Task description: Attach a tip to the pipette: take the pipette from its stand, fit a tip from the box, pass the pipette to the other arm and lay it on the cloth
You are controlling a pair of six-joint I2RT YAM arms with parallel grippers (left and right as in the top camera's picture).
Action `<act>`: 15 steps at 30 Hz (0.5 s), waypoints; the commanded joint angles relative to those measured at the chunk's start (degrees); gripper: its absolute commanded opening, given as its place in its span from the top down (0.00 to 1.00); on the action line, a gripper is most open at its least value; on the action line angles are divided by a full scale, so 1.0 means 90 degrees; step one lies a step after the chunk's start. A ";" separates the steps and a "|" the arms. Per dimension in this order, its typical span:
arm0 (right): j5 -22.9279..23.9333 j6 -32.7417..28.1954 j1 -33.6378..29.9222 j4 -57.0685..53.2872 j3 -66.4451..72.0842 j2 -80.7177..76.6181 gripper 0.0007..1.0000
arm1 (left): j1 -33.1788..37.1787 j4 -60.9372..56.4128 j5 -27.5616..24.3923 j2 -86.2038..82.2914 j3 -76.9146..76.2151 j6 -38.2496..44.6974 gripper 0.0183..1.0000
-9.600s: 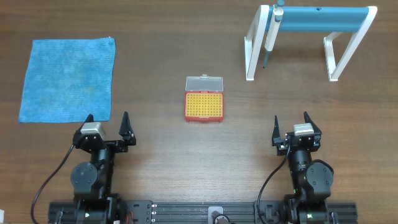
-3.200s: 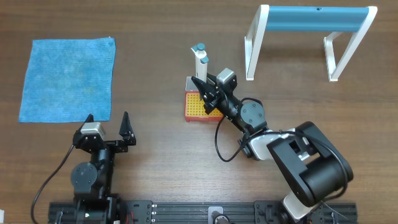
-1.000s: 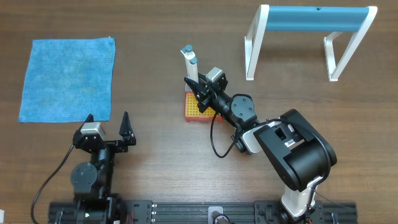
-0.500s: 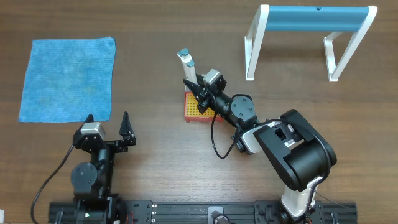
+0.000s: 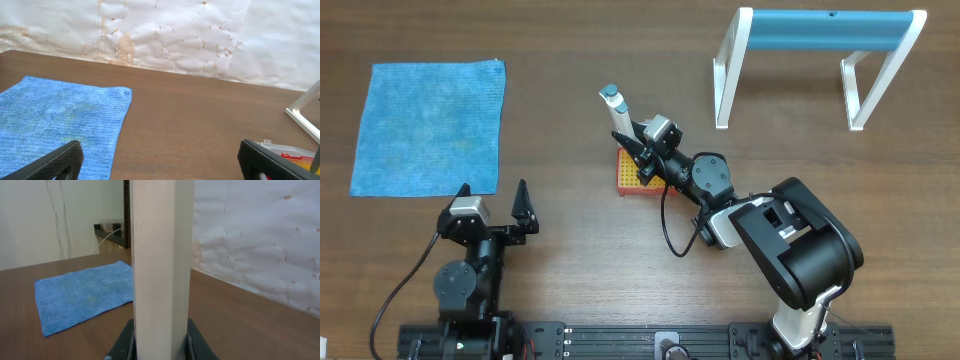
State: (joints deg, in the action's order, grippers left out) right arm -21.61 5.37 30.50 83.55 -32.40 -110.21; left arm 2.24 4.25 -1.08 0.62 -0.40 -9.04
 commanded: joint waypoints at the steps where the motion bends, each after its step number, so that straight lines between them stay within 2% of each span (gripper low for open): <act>1: -0.0083 -0.0134 0.0049 0.0041 0.0126 0.0223 0.92 | -0.0002 0.0041 0.0049 -0.0046 0.0010 0.0056 0.00; 15: -0.0085 -0.0134 0.0051 0.0036 0.0146 0.0221 0.92 | -0.0002 0.0039 0.0051 -0.0046 0.0010 0.0056 0.00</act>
State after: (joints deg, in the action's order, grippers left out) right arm -21.63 5.19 30.50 83.55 -31.44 -109.60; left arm 2.24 4.25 -1.06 0.62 -0.40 -9.04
